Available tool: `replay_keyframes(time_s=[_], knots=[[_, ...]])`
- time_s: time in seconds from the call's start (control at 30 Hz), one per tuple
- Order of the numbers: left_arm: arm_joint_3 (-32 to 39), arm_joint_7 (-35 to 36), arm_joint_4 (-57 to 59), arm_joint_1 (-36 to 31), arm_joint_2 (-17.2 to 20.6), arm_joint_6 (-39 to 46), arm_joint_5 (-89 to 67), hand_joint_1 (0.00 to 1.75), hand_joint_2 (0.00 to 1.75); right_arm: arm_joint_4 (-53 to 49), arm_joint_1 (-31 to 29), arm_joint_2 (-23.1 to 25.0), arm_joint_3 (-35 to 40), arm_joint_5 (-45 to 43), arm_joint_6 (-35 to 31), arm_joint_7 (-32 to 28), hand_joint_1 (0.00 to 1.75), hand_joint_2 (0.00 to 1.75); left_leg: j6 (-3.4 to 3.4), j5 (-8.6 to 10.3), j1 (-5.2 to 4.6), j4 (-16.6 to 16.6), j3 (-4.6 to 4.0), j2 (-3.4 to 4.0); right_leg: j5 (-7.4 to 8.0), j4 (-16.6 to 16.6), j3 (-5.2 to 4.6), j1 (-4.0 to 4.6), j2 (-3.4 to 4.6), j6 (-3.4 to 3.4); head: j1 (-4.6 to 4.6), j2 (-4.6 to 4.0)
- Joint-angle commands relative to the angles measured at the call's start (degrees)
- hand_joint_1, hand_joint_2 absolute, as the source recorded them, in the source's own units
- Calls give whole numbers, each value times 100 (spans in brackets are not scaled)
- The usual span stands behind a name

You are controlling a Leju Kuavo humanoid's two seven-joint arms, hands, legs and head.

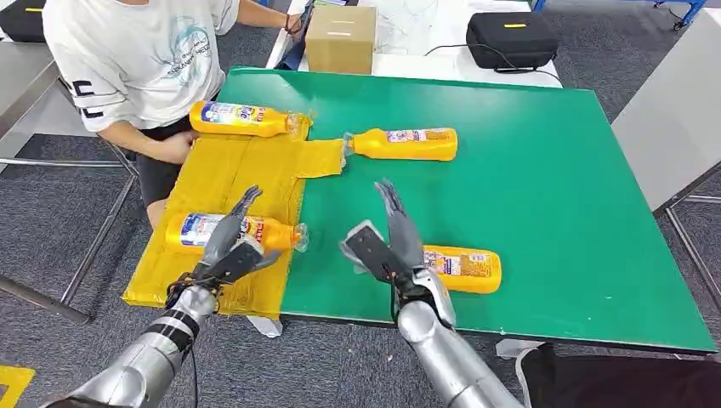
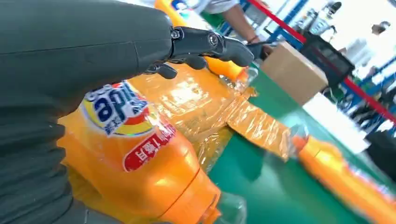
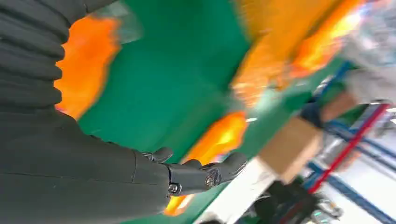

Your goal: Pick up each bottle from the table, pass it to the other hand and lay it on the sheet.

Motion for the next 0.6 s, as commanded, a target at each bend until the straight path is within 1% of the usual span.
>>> replay_keyframes(time_s=[0.03, 0.07, 0.1, 0.13, 0.23, 0.27, 0.3, 0.4, 0.43, 0.5, 0.53, 0.6], knots=[[946, 0, -654, 169, -397, -892, 918, 0, 175, -289, 599, -706, -65, 767, -42, 615, 0, 175, -2, -4, 2, -4, 18, -20, -10, -5, 25, 3, -20, -4, 0, 0], [1158, 0, -630, 129, -483, -1160, 1151, 0, 175, -365, 723, -791, -127, 959, 63, 788, 0, 175, -1, 0, 2, -4, 10, -20, -6, -6, 16, 2, -20, -2, 0, 0], [1294, 16, -598, 83, -542, -1267, 1244, 0, 175, -432, 829, -858, -204, 1050, 95, 790, 0, 175, -2, -6, 2, -3, 25, -29, -14, -6, 34, 3, -29, -5, 2, 0], [1402, 52, -549, 31, -597, -1470, 1357, 0, 175, -456, 889, -896, -284, 1216, 102, 892, 0, 175, -2, -3, 3, -3, 19, -29, -11, -8, 29, 4, -29, -4, 0, 0], [1572, 89, -430, -62, -697, -1706, 1482, 0, 175, -507, 961, -1022, -476, 1560, 146, 1009, 0, 175, 0, -5, 1, 0, 15, -25, -12, -4, 24, 2, -24, -4, 2, 0], [1573, 87, -424, -66, -707, -1711, 1478, 0, 175, -512, 951, -1055, -511, 1571, 157, 1010, 0, 175, 0, -2, -1, -2, 9, -18, -6, -4, 14, 0, -16, -2, 0, 0], [1574, 87, -422, -65, -708, -1711, 1478, 0, 175, -512, 950, -1066, -521, 1570, 158, 1010, 0, 175, -2, -10, 0, 2, 21, -20, -14, -1, 28, 1, -18, -4, 2, 0], [1585, 80, -409, -65, -706, -1719, 1468, 0, 175, -527, 947, -1043, -553, 1593, 200, 1009, 0, 175, -1, -1, 0, -1, 7, -12, -3, -3, 10, 1, -10, -2, 0, 0], [1583, 54, -397, -72, -701, -1734, 1414, 0, 175, -537, 945, -1045, -591, 1732, 251, 1072, 0, 175, -3, -7, -1, -2, 21, -16, -11, -1, 24, 0, -14, -4, 2, 0], [1619, 27, -366, -100, -725, -1804, 1384, 0, 175, -532, 929, -1089, -738, 1772, 365, 1108, 0, 175, -1, 1, -2, -3, 3, -9, 0, -3, 4, -1, -8, -1, 0, 0], [1628, 26, -352, -116, -736, -1806, 1382, 0, 175, -512, 904, -1150, -751, 1840, 383, 1132, 0, 175, -3, -8, -1, 1, 21, -13, -11, 1, 24, 0, -12, -5, 0, 0], [1657, 20, -296, -152, -755, -1927, 1401, 0, 175, -452, 839, -1220, -815, 1978, 495, 1191, 0, 175, -1, 0, -1, 0, 6, -11, -2, -2, 8, 0, -11, -1, 2, 0]])
